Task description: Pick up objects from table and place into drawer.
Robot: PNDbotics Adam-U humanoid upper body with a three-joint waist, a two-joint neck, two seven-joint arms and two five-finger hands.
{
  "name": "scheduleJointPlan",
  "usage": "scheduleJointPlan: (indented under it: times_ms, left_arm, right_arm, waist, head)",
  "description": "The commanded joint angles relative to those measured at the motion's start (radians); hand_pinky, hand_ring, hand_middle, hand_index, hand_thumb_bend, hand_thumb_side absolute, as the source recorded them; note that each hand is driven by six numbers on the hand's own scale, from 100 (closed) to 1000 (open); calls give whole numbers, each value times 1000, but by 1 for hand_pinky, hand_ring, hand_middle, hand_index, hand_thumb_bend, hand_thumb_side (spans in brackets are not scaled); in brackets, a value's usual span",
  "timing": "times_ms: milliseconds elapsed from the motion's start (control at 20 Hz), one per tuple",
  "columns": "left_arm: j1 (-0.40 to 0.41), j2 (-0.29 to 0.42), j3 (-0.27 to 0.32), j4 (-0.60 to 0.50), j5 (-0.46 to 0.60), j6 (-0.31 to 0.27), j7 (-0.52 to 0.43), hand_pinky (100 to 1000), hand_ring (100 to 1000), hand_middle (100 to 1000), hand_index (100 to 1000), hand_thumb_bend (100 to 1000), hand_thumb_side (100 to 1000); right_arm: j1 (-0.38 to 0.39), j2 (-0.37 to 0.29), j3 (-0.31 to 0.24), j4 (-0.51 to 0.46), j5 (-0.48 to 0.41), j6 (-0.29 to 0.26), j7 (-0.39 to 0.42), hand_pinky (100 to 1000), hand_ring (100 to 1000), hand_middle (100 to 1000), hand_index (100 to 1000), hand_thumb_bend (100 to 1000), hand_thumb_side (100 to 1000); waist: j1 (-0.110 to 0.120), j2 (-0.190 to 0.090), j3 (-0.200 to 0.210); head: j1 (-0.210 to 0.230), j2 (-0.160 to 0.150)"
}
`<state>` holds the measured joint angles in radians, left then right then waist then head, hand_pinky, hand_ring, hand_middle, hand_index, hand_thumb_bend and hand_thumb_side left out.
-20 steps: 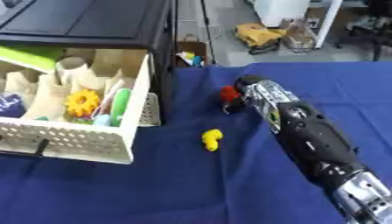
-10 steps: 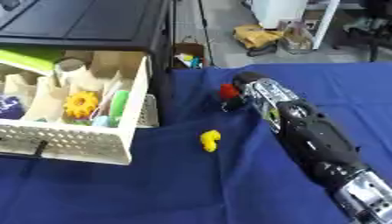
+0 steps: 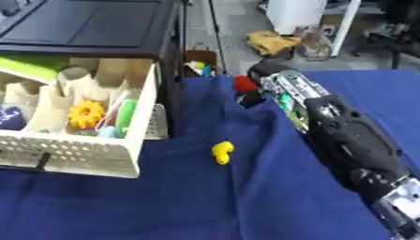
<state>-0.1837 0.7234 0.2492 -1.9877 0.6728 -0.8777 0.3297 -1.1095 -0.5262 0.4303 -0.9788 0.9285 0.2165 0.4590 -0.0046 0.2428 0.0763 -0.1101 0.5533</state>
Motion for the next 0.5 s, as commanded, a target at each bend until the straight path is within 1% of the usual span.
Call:
scheduleJointPlan:
  times_ms: [50,200,250,300,500]
  left_arm:
    - [-2,49,12,-12,5,-29,28,627,775,747,875,151,984]
    - [0,52,14,-12,6,-29,29,627,775,747,875,150,983]
    - [0,53,14,-12,7,-29,29,627,775,747,874,150,983]
    - [1,54,15,-12,7,-29,29,627,775,747,874,150,983]
    - [2,55,16,-12,8,-29,29,627,775,747,874,149,983]
  right_arm:
    - [-38,-66,12,-85,-40,-22,-7,638,694,428,662,172,607]
    - [-46,-100,19,-151,-80,-52,-32,639,683,419,655,171,621]
    - [-48,-112,21,-174,-93,-64,-39,638,681,418,652,160,670]
    - [-49,-123,22,-196,-107,-77,-43,639,680,416,652,167,628]
    - [-52,-159,9,-285,-162,-122,-66,636,666,412,645,174,636]
  waist:
    - [5,-26,-2]
    - [5,-30,-5]
    - [5,-31,-6]
    - [5,-32,-7]
    - [5,-34,-9]
  head:
    - [7,7]
    - [15,8]
    - [17,9]
    - [19,9]
    - [29,11]
